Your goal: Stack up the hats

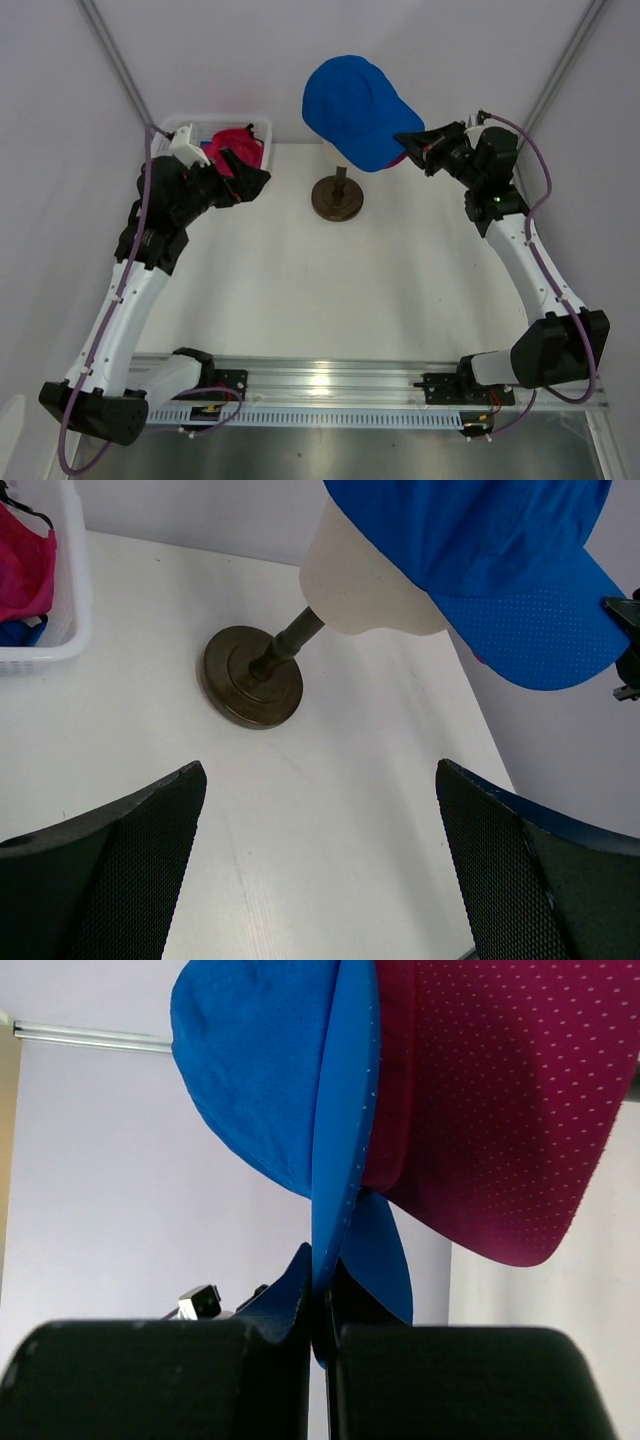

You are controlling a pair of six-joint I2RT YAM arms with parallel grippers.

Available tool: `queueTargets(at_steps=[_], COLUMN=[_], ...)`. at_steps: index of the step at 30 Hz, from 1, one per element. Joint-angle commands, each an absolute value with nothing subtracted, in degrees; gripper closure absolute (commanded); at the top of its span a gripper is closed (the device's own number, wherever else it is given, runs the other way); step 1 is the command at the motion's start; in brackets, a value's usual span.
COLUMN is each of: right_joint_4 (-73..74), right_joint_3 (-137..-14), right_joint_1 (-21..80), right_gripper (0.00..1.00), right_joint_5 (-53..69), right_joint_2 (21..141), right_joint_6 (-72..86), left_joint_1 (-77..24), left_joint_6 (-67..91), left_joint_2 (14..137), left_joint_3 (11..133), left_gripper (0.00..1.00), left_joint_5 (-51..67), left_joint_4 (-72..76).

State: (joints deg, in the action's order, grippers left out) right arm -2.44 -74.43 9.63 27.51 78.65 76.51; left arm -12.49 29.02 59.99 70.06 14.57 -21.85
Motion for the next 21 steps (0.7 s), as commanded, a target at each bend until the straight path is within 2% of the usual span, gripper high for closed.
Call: queueTargets(at_steps=[1,8,12,16,21], right_joint_4=[-5.18,-8.62,-12.91,-3.09,-8.59], right_joint_3=[-71.37,-74.08,-79.0,-90.24,-87.28], right_joint_1=[8.18,7.65,7.38,7.21,5.63], right_gripper=[1.0,1.0,1.0,1.0,1.0], right_joint_5=[29.61,34.8,42.69,44.82,47.9], right_joint_2=[79.89,85.25,87.45,89.12,90.61], right_joint_6=[75.5,76.99,85.23,82.01,89.2], left_joint_1=[-11.78,-11.78,-11.78,-11.78,-11.78], left_joint_6=[30.32,29.62,29.0,29.0,29.44], left_joint_2=[60.38,59.85,59.24,59.15,59.68], left_joint_3=[70.57,70.31,70.05,69.78,69.43], left_gripper=[0.0,0.01,0.01,0.0,0.01], left_joint_5=[17.22,16.0,15.03,14.77,15.64], left_joint_4=[-19.69,-20.74,-21.44,-21.1,-20.66])
